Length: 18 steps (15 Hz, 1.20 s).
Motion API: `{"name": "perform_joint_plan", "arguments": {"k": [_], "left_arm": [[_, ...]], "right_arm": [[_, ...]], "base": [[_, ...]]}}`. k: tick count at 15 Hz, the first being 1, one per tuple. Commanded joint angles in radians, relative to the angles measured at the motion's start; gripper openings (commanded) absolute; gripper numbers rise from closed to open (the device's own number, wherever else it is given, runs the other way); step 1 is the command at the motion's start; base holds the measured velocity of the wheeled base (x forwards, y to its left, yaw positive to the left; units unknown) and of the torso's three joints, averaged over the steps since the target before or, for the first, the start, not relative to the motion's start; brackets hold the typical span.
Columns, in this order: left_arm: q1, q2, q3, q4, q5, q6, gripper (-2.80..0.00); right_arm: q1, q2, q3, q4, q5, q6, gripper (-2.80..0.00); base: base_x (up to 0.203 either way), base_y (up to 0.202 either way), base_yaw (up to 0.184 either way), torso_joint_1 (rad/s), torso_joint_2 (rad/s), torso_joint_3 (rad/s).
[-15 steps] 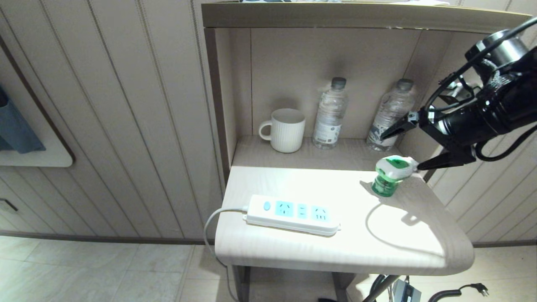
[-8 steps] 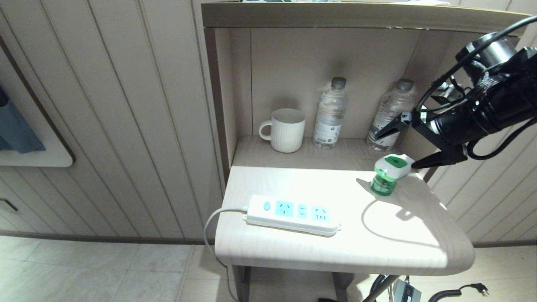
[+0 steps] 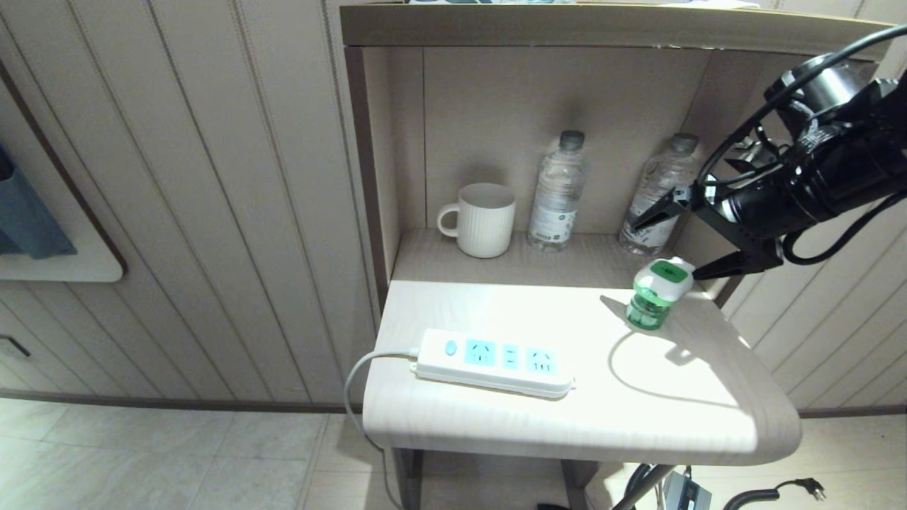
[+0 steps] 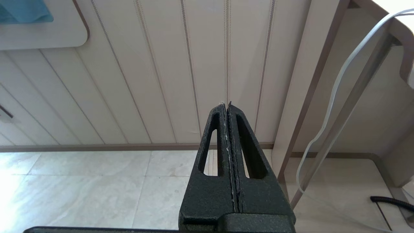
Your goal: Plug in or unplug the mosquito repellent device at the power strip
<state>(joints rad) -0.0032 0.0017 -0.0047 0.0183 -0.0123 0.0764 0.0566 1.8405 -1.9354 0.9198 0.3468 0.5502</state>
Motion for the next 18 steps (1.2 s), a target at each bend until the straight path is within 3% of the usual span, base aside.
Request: {"name": "perform_joint_plan", "arguments": {"k": [1,18], "left_arm": [[0.0,0.0,0.0,0.0,0.0,0.0,-2.8],[0.0,0.0,0.0,0.0,0.0,0.0,-2.8]], "right_arm": [[0.0,0.024,-0.008,0.004,0.001,0.002,0.0],[0.034,0.065,-0.016,-0.09,-0.002,0.002,0.0]], "base": [[0.0,0.0,0.0,0.0,0.0,0.0],[0.0,0.0,0.0,0.0,0.0,0.0]]}}
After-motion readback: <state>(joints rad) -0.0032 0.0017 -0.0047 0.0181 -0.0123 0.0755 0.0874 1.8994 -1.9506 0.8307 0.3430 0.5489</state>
